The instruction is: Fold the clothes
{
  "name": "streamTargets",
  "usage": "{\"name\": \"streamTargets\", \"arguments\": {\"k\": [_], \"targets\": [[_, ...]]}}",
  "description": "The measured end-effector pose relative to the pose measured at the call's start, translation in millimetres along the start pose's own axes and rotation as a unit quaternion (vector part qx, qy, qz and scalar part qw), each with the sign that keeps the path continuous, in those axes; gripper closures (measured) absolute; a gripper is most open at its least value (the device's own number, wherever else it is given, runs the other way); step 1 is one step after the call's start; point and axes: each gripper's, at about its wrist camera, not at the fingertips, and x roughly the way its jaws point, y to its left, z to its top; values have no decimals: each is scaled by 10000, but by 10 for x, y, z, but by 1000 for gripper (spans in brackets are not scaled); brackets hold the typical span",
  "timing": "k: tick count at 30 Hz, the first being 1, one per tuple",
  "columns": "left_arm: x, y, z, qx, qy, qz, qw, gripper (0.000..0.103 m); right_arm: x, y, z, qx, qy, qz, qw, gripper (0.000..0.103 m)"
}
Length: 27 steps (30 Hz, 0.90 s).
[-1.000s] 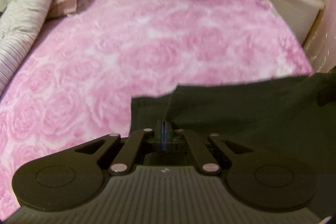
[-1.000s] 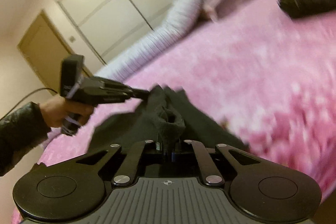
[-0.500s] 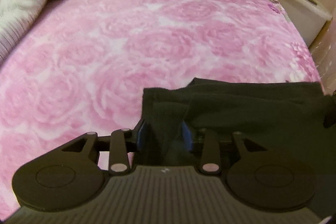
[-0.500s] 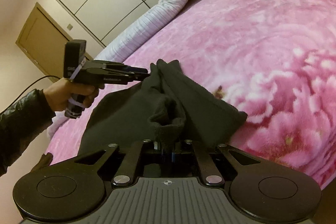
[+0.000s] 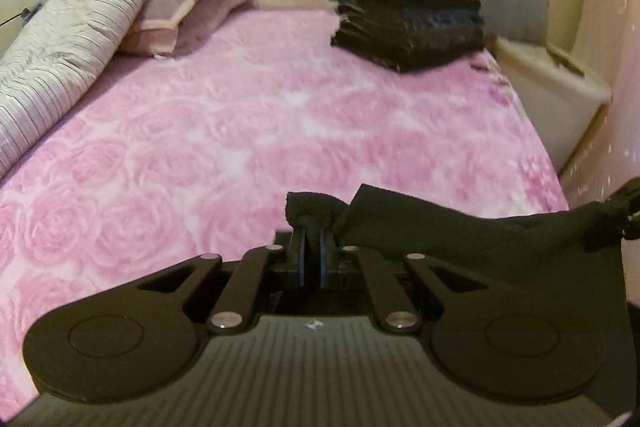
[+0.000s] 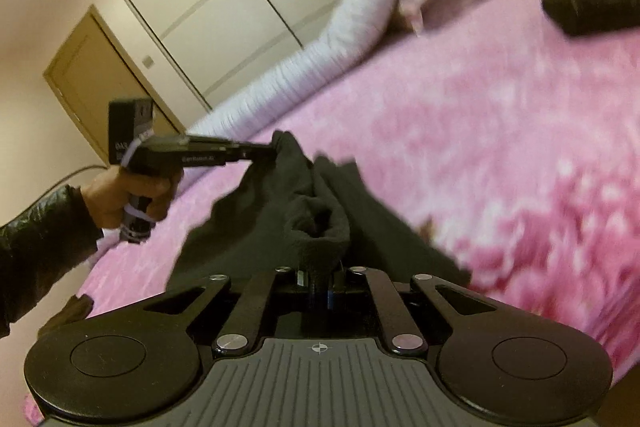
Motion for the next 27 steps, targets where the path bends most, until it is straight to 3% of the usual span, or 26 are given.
{"name": "streamTargets", "arguments": {"k": [8, 12, 16, 21, 24, 25, 27], "targets": [[351, 4, -27, -91, 175, 24, 9998, 99, 137, -295, -101, 561, 149, -287, 9979, 99], [438, -15, -24, 24, 245, 56, 9997, 98, -36, -178, -19, 128, -128, -439, 9989, 99], [572, -43, -88, 148, 464, 154, 9987, 96, 146, -403, -117, 664, 253, -400, 9967, 99], [362, 71, -67, -192, 343, 565, 9976, 95, 41, -430, -46, 656, 151, -495, 9965, 95], [48, 146, -86, -377, 247, 834, 9955, 95, -73, -438, -18, 665, 36, -763, 9949, 85], [-83, 156, -103, -416, 205, 891, 9949, 95, -129, -420, -12, 630, -27, -925, 9937, 75], [-322, 60, -146, -426, 130, 913, 9948, 95, -255, -360, 3, 594, -204, -1105, 9919, 72]]}}
